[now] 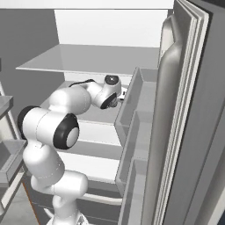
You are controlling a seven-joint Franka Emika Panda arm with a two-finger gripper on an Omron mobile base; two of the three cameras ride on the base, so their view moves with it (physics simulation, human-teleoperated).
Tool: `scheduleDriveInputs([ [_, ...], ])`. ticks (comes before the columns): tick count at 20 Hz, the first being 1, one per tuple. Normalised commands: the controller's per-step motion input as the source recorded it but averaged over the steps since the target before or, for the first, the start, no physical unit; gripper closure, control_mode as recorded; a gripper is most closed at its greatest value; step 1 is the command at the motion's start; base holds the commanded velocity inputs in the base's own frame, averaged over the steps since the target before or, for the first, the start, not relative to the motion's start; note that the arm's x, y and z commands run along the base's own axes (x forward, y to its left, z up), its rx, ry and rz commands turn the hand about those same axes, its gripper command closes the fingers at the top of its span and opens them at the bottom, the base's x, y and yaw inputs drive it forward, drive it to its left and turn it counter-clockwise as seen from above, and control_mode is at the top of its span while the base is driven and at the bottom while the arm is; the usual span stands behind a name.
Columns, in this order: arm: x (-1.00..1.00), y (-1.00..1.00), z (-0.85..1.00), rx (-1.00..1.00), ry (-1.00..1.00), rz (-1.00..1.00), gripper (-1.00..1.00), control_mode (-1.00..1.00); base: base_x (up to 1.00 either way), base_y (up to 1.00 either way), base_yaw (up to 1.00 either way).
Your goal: Pick the egg and butter from the fridge and place them by the bowl for mixing.
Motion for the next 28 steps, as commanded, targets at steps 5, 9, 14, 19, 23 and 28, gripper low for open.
scheduleDriveInputs([
  [5, 0.00, 0.00, -0.04, 0.00, 0.04, 0.00, -1.00, -1.00, 0.00, 0.00, 0.00],
  [9, 0.00, 0.00, -0.07, 0.00, 0.00, 0.00, -1.00, -1.00, 0.00, 0.00, 0.00],
  [14, 0.00, 0.00, -0.11, 0.00, 0.01, 0.00, -1.00, -1.00, 0.00, 0.00, 0.00],
  [19, -0.02, 0.01, -0.09, 0.00, 0.02, 0.00, -1.00, -1.00, 0.00, 0.00, 0.00],
  [23, -0.06, 0.00, -0.12, 0.00, 0.04, 0.00, -1.00, -1.00, 0.00, 0.00, 0.00],
  [28, -0.14, 0.04, -0.15, 0.00, 0.06, 0.00, 1.00, -1.00, 0.00, 0.00, 0.00],
])
